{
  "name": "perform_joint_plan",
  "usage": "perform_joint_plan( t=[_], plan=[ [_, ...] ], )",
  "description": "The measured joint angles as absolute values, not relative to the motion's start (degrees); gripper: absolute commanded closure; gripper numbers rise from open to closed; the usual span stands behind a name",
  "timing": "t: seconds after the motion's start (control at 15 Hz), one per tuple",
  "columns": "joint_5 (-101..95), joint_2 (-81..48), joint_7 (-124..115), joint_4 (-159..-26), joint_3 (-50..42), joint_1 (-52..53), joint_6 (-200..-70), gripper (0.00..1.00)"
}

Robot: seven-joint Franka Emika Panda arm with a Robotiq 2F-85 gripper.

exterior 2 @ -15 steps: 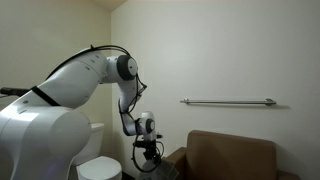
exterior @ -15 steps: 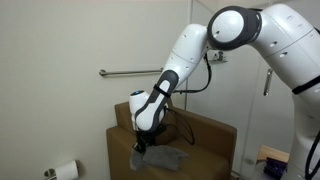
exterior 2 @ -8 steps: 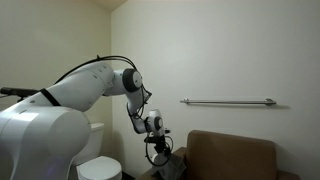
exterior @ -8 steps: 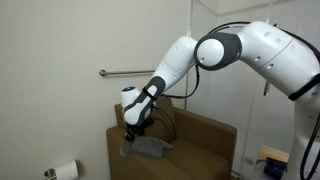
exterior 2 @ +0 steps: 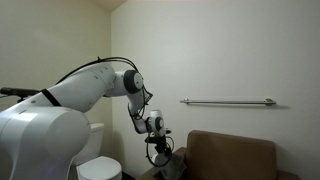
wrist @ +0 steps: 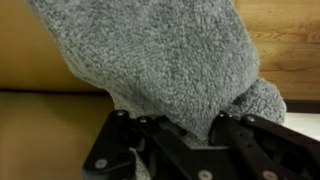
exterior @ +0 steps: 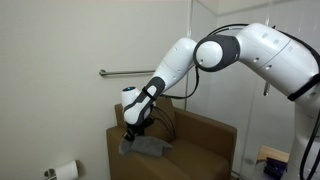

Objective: Use the towel to wipe the left armrest of the chair

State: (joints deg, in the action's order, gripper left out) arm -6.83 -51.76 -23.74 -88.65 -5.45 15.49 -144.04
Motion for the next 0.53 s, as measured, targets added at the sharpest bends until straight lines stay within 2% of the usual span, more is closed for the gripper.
perform_joint_plan(
  t=[0.53],
  plan=[
    [-4.8,-39.5,-23.0,-109.4,-1.4,15.7,-144.6,0.94]
  ],
)
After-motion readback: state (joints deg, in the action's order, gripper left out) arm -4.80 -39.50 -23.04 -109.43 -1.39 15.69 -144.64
